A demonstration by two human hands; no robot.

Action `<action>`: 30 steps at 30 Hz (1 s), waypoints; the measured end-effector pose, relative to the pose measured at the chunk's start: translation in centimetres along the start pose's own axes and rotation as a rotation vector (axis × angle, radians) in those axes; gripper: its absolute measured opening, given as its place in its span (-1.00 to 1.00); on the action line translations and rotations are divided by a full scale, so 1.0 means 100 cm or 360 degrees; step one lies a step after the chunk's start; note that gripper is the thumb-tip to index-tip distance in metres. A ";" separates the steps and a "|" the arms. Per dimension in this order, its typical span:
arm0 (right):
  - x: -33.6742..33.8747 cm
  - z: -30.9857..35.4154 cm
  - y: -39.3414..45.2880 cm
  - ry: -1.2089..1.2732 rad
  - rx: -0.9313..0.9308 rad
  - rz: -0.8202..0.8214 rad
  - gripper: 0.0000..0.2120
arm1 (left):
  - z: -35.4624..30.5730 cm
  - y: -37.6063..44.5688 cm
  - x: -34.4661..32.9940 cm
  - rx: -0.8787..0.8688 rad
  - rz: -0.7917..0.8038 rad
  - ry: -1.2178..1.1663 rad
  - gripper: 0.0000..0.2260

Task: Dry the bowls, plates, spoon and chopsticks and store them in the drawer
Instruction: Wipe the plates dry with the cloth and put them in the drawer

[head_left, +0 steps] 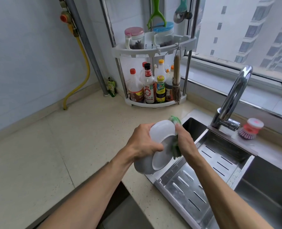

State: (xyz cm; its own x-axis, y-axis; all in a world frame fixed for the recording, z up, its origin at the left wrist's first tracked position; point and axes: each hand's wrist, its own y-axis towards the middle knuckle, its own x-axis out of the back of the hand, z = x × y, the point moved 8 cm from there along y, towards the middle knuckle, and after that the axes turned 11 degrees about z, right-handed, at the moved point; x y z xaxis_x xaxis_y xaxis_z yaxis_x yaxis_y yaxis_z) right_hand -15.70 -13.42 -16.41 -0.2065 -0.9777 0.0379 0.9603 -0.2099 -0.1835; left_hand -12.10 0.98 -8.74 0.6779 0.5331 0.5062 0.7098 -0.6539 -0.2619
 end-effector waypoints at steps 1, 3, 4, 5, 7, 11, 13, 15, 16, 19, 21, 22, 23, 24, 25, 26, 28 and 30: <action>0.003 0.000 0.001 0.0038 -0.0025 -0.0014 -0.46 | 0.001 0.000 0.000 0.0007 -0.0028 -0.0011 -0.56; -0.009 0.012 -0.001 -0.0228 0.0125 0.0018 -0.47 | 0.006 0.000 0.003 0.0057 -0.0131 -0.0073 -0.59; -0.021 0.025 -0.005 -0.0375 0.0256 0.0053 -0.47 | 0.008 0.000 0.004 0.0078 -0.0180 -0.0089 -0.60; -0.032 0.031 -0.008 -0.0451 0.0368 0.0096 -0.48 | 0.010 0.000 0.006 0.0095 -0.0218 -0.0098 -0.60; -0.039 0.029 -0.006 -0.0485 0.0417 0.0104 -0.49 | 0.010 0.000 0.007 0.0080 -0.0234 -0.0105 -0.59; -0.008 -0.006 0.006 0.0072 -0.0062 -0.0042 -0.45 | 0.006 -0.006 0.010 -0.0004 -0.0188 -0.0114 -0.53; -0.007 -0.004 0.006 -0.0028 -0.0011 -0.0064 -0.47 | 0.009 -0.006 0.012 -0.0001 -0.0204 -0.0161 -0.52; -0.014 0.008 0.002 -0.0274 0.0130 -0.0037 -0.47 | 0.011 -0.006 0.012 0.0008 -0.0217 -0.0182 -0.51; -0.018 0.013 -0.001 -0.0292 0.0159 -0.0011 -0.49 | 0.010 -0.005 0.013 -0.0006 -0.0214 -0.0183 -0.51; -0.006 -0.005 -0.006 0.0146 -0.0025 -0.0104 -0.40 | -0.001 -0.009 0.012 -0.0127 -0.0184 -0.0212 -0.58; 0.001 -0.020 -0.013 0.0473 -0.0225 -0.0182 -0.43 | -0.010 -0.012 0.011 -0.0210 -0.0151 -0.0250 -0.56; 0.003 -0.025 -0.015 0.0576 -0.0281 -0.0195 -0.46 | -0.011 -0.012 0.010 -0.0225 -0.0129 -0.0282 -0.55; 0.005 -0.027 -0.015 0.0633 -0.0287 -0.0217 -0.49 | -0.009 -0.011 0.011 -0.0207 -0.0092 -0.0339 -0.53; 0.007 -0.025 -0.015 0.0635 -0.0264 -0.0222 -0.51 | -0.006 -0.011 0.011 -0.0158 -0.0024 -0.0410 -0.52; 0.011 -0.024 -0.013 0.0590 -0.0217 -0.0234 -0.52 | -0.004 -0.010 0.009 -0.0090 0.0084 -0.0470 -0.52; 0.014 -0.018 -0.011 0.0500 -0.0169 -0.0209 -0.54 | -0.002 -0.010 0.008 -0.0016 0.0208 -0.0489 -0.54; 0.017 -0.003 -0.006 0.0184 -0.0049 -0.0096 -0.56 | -0.001 -0.006 0.007 0.0114 0.0381 -0.0451 -0.63; 0.015 0.023 -0.003 -0.0208 0.0121 -0.0006 -0.58 | 0.001 0.000 0.009 0.0199 0.0395 -0.0409 -0.65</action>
State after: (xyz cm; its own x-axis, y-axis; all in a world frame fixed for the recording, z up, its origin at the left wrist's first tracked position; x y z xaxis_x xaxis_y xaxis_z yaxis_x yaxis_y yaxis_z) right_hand -15.86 -14.78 -14.03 -0.1887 -0.9677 0.1673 0.9721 -0.2083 -0.1083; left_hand -11.52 1.49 -8.35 0.8470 0.4940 0.1964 0.5248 -0.7182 -0.4569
